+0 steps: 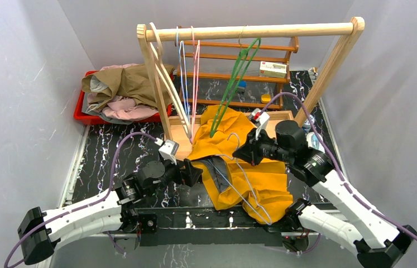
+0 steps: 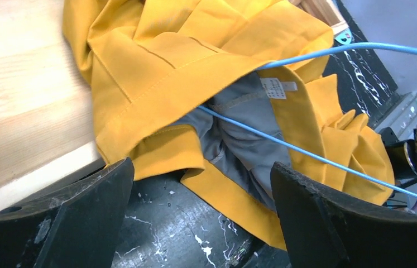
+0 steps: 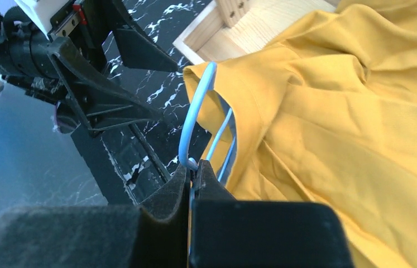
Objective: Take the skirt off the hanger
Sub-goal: Remove the skirt from the hanger, then place the hanger at the clothesline, then pick up the skirt from the center of the board, then place the skirt in the bin, then reset both arms
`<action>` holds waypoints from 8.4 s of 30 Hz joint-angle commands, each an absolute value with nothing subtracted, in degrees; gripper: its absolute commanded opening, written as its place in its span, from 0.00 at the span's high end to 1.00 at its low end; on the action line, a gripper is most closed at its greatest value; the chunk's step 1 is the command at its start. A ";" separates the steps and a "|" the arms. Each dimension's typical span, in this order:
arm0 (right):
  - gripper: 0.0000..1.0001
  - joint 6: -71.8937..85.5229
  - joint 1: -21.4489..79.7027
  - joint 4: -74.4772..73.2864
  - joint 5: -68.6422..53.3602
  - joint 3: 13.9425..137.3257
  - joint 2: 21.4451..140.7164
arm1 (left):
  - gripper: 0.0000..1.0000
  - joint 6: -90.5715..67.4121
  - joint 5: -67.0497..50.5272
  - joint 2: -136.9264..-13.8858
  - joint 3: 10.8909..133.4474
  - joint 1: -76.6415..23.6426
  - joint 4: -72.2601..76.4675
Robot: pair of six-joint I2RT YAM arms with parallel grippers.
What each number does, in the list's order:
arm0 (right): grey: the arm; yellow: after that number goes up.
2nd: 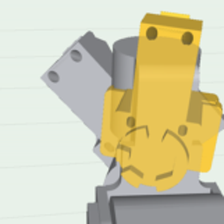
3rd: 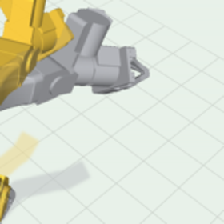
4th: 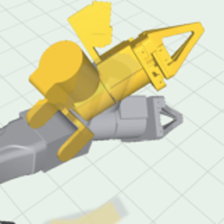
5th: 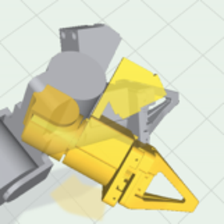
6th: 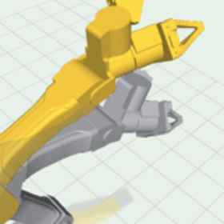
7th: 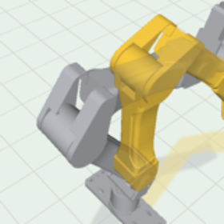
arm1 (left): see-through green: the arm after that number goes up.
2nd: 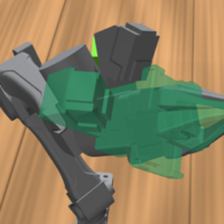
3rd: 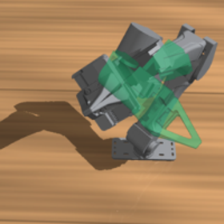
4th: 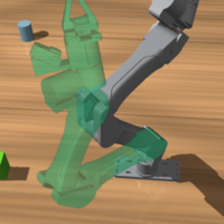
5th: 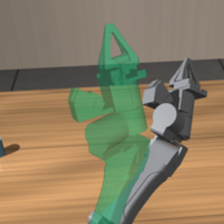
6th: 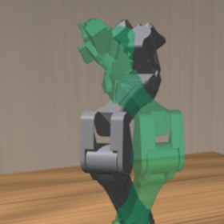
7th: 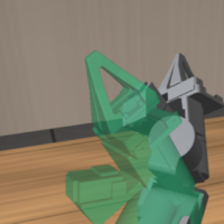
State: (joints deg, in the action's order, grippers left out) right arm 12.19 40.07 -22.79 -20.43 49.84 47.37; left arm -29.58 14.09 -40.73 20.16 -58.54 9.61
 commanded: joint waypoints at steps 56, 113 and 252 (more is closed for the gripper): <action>1.00 -6.83 39.99 -21.00 39.97 110.37 75.37 | 0.02 -38.37 19.11 -40.37 25.39 -58.01 -5.74; 0.02 -6.69 39.41 -16.98 25.09 88.51 51.90 | 1.00 -51.40 -20.23 -32.83 22.25 -13.70 3.47; 0.02 0.61 39.43 -33.91 34.90 101.32 48.81 | 0.02 -2.69 -19.05 -50.23 90.85 -10.39 5.77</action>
State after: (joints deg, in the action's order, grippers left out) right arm 1.08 39.70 -38.79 33.34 101.14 49.21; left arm -4.47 -21.30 -49.12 91.70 -9.61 4.49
